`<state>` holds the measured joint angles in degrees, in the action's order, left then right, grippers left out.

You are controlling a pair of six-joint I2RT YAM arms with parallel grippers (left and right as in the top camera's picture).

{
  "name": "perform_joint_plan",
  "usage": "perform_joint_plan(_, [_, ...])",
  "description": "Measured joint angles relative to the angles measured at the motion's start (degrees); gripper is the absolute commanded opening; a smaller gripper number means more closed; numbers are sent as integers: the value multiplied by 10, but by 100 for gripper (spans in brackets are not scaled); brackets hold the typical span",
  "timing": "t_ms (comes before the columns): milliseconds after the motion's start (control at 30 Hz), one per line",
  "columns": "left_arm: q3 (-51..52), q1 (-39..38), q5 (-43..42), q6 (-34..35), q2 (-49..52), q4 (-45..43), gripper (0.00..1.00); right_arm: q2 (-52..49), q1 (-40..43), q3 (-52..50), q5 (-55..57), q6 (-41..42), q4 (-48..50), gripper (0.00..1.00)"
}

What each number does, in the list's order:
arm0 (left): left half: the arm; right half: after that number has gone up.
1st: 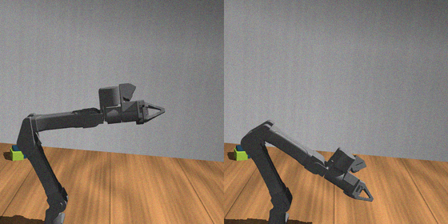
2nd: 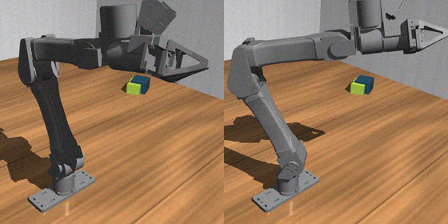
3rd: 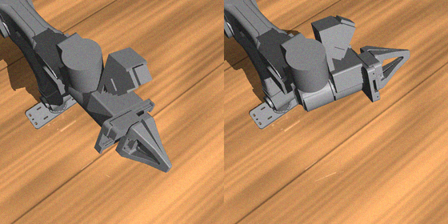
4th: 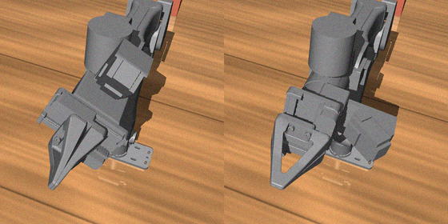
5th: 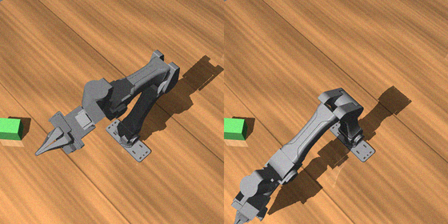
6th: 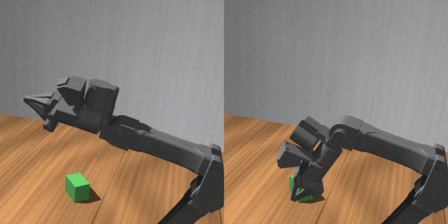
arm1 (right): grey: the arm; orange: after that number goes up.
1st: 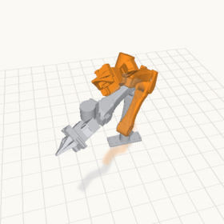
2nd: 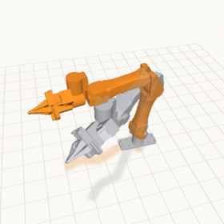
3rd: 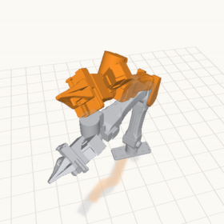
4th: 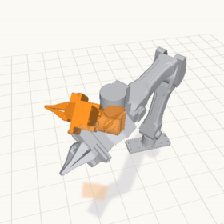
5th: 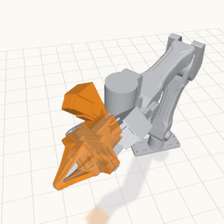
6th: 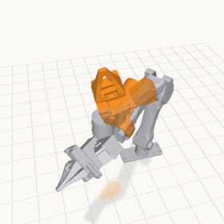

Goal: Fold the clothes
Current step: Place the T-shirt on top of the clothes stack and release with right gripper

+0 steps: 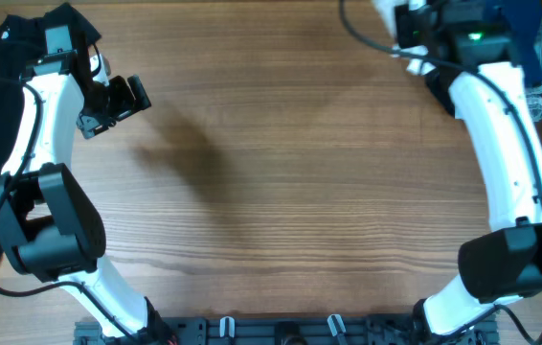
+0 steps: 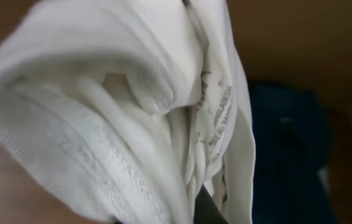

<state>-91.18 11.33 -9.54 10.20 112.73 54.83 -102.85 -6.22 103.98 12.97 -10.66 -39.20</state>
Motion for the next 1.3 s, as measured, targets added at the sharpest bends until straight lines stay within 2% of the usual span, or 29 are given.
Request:
perform_joint_plan(267, [0,0,0,0,0,0,100,0,96,0,64,-146,172,4])
perform_joint_plan(433, [0,0,0,0,0,0,100,0,167,0,82,-194,183,4])
perform_joint_plan(633, [0,0,0,2,0,-1,100,-27,213,0,92,-197,183,4])
perform_joint_plan(967, [0,0,0,2,0,-11,100,-141,219,0,91,-200,191,4])
perform_joint_plan(1300, [0,0,0,2,0,-18,100,-150,206,0,22,-160,174,4])
